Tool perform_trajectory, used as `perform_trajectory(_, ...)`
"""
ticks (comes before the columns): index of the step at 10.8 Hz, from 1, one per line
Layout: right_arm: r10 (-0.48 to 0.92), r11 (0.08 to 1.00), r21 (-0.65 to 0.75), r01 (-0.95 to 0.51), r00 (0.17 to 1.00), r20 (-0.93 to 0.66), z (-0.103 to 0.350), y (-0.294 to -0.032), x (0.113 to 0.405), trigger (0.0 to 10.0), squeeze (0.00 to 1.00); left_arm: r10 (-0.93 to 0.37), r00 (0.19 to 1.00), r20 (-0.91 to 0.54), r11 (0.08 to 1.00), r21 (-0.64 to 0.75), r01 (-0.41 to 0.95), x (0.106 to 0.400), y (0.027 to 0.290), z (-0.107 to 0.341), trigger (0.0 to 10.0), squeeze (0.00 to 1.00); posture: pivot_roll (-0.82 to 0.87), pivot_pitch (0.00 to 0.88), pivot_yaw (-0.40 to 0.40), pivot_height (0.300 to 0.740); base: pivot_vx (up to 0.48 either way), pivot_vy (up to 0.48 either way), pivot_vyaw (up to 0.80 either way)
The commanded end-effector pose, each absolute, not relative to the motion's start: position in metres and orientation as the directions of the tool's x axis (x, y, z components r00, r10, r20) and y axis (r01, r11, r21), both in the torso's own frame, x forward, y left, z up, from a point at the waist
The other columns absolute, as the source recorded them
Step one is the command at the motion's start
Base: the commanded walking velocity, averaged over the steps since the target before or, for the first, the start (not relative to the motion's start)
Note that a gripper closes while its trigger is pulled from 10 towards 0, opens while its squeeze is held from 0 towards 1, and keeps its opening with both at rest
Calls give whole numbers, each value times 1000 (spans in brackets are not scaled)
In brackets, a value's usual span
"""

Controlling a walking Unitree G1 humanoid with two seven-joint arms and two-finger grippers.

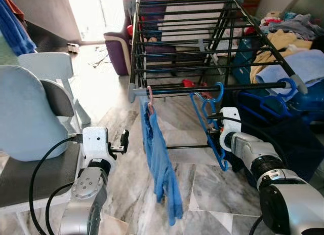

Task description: Hang hanger

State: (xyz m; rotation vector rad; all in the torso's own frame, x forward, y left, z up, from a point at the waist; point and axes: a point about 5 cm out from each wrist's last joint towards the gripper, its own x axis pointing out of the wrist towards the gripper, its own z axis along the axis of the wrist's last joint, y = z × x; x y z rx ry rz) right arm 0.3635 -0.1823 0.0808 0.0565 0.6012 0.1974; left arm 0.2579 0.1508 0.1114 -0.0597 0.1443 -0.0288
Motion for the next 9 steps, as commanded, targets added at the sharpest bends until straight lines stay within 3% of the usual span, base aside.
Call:
perform_trajectory(1, 191, 981, 102, -163, 779, -597, 68, -186, 355, 10000, 1000, -37, 991, -126, 998, -54, 31, 259, 151, 116, 10000, 0, -34, 10, 48, 740, 0, 0, 0)
perform_trajectory(3, 131, 983, -42, -178, 844, -520, 73, -194, 357, 10000, 1000, -21, 993, -118, 999, -45, 16, 259, 150, 117, 10000, 0, -37, 5, 47, 740, 0, 0, 0)
perform_trajectory(9, 84, 991, -68, -116, 929, -361, 73, -196, 337, 10000, 1000, 23, 990, -140, 1000, 12, -22, 251, 154, 109, 10000, 0, -51, 7, 60, 740, 0, 0, 0)
